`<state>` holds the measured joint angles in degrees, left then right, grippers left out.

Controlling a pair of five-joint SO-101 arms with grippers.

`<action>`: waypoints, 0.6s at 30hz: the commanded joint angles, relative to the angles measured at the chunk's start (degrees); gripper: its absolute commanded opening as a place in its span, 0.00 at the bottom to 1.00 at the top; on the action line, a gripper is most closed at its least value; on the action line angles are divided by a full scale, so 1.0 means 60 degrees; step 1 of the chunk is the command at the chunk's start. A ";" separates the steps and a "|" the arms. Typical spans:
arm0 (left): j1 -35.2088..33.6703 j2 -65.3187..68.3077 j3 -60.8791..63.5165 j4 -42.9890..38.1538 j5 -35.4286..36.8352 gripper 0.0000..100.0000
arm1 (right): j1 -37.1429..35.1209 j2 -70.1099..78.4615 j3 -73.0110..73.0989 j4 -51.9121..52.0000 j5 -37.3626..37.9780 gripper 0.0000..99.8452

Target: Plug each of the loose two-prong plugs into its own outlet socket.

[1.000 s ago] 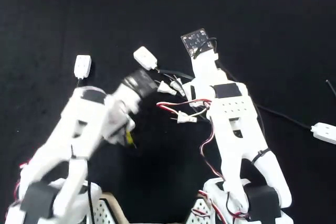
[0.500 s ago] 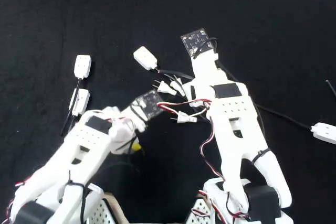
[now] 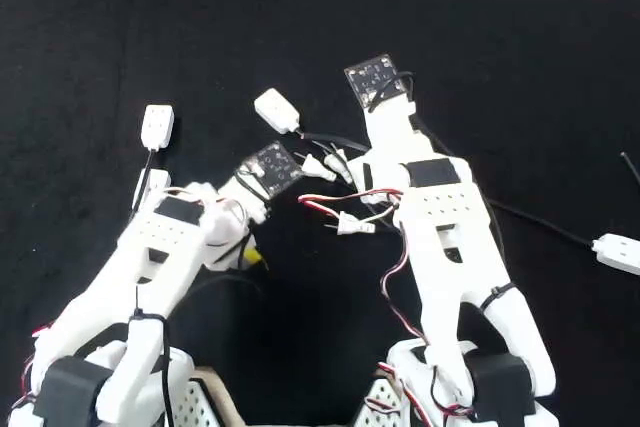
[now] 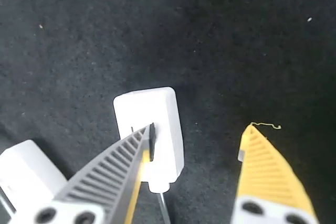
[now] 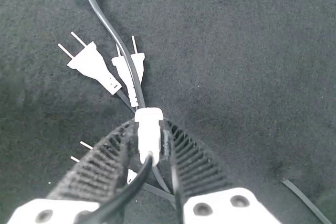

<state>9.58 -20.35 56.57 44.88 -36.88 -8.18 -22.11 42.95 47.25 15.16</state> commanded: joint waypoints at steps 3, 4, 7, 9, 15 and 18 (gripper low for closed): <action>-0.0769 -0.0015 -0.0256 -0.0147 -0.0220 0.27 | 0.0147 0.0022 -0.0095 -0.0220 0.0073 0.01; -0.0667 -0.0029 -0.0242 -0.0015 -0.0278 0.27 | 0.0147 0.0022 -0.0095 -0.0220 0.0073 0.01; -0.0696 0.0059 -0.0418 -0.0117 -0.0278 0.26 | 0.0147 0.0022 -0.0095 -0.0220 0.0073 0.01; -0.0769 0.0117 -0.0476 -0.0337 -0.0293 0.26 | 0.0147 0.0022 -0.0095 -0.0220 0.0073 0.01; -0.0799 0.0938 -0.0828 -0.0293 -0.0278 0.26 | 0.0147 0.0022 -0.0095 -0.0220 0.0073 0.01; -0.0828 0.1070 -0.0960 -0.0322 -0.0264 0.26 | 0.0147 0.0022 -0.0095 -0.0220 0.0073 0.01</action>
<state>5.36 -14.29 53.41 43.56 -38.37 -8.18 -22.11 42.95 47.25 15.16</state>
